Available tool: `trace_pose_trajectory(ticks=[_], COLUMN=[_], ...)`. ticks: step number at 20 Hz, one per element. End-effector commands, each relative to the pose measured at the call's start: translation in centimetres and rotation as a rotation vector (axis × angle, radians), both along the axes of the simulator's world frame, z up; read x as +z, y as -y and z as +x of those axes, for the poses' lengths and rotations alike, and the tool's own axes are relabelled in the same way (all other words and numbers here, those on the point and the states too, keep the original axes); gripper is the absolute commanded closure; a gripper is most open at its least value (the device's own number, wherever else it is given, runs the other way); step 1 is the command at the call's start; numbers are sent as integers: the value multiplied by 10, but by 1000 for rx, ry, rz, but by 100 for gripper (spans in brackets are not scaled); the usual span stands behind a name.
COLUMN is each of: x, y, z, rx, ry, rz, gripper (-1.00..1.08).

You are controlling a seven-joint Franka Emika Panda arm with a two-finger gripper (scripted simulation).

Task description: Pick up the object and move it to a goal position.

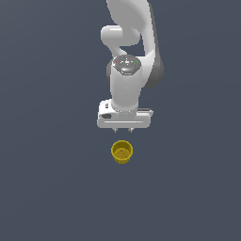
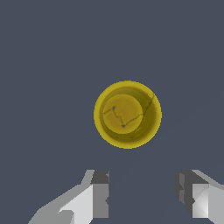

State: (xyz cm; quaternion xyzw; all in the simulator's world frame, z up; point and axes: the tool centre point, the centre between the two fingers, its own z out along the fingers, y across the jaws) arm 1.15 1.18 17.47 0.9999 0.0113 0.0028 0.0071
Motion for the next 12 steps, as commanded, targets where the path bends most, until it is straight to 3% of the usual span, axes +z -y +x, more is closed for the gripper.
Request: trace_pose_trajectory(ticks=[1, 12], x=[-2, -14], y=[0, 0], z=[4, 32], rx=[29, 262], ry=[-8, -71], rz=[-1, -4], gripper=[-20, -20])
